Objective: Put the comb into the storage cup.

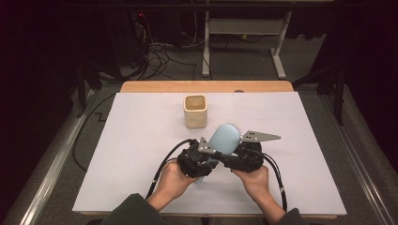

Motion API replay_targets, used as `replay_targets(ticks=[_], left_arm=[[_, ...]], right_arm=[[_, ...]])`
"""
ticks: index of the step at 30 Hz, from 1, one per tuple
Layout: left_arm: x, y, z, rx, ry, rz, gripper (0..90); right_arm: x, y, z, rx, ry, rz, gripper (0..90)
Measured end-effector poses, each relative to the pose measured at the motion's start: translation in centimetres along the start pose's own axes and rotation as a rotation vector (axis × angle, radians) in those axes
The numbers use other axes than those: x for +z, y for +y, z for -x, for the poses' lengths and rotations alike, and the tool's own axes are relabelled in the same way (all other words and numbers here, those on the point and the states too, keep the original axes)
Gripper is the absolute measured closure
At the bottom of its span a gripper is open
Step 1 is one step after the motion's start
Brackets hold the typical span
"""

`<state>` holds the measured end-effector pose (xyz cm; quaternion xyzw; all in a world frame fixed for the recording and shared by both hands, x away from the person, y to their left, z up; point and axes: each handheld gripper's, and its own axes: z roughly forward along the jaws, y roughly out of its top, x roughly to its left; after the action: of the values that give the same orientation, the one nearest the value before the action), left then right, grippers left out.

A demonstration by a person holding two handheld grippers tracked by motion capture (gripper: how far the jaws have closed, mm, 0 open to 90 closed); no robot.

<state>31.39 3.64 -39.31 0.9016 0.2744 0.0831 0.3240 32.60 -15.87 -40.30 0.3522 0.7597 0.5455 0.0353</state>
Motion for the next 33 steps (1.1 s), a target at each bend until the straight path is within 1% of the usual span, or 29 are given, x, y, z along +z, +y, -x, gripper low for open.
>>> replay_targets(ticks=[3, 6, 8, 10, 12, 15, 17, 20, 22, 26, 28, 31, 33], left_arm=[[0.0, -0.1, -0.1, -0.004, -0.004, 0.006, 68.7], [0.0, -0.2, -0.3, -0.006, -0.007, 0.0, 66.6], [-0.1, -0.2, -0.3, -0.005, -0.008, -0.004, 60.3], [-0.1, -0.4, -0.3, -0.003, -0.006, -0.005, 56.9], [-0.1, -0.5, -0.5, -0.008, -0.011, -0.008, 53.5], [-0.1, -0.8, -0.8, -0.016, -0.017, -0.006, 48.3], [-0.2, -1.0, -1.1, -0.033, -0.024, 0.002, 45.8], [-0.4, -1.5, -1.7, -0.053, -0.059, 0.029, 42.5], [-0.7, -1.9, -1.9, -0.046, -0.058, 0.045, 42.5], [-1.2, -2.6, -2.3, -0.064, -0.056, 0.071, 41.0], [-1.2, -2.9, -2.4, -0.073, -0.056, 0.077, 40.5], [-1.4, -3.3, -2.7, -0.073, -0.055, 0.084, 39.3], [-1.5, -3.6, -2.9, -0.077, -0.055, 0.098, 39.0]], right_arm=[[0.1, 0.1, -0.1, 0.002, 0.001, -0.01, 54.8], [0.3, 0.4, -0.2, -0.01, 0.001, -0.022, 55.2], [0.4, 0.6, -0.4, -0.022, -0.003, -0.028, 55.3], [0.4, 0.7, -0.4, -0.028, -0.005, -0.032, 55.3], [0.3, 0.8, -0.5, -0.046, -0.02, -0.042, 55.3], [0.3, 1.0, -0.3, -0.047, -0.027, -0.053, 55.3], [0.2, 1.2, -0.1, -0.044, -0.031, -0.055, 55.2], [0.0, 1.4, 0.2, -0.044, -0.038, -0.058, 55.1], [-0.1, 1.5, 0.2, -0.049, -0.049, -0.062, 55.0], [-0.3, 1.7, 0.3, -0.052, -0.056, -0.076, 54.8], [-0.4, 1.8, 0.4, -0.051, -0.059, -0.082, 54.8], [-0.6, 2.0, 0.5, -0.052, -0.066, -0.084, 54.7], [-0.7, 2.0, 0.6, -0.052, -0.071, -0.082, 54.6]])
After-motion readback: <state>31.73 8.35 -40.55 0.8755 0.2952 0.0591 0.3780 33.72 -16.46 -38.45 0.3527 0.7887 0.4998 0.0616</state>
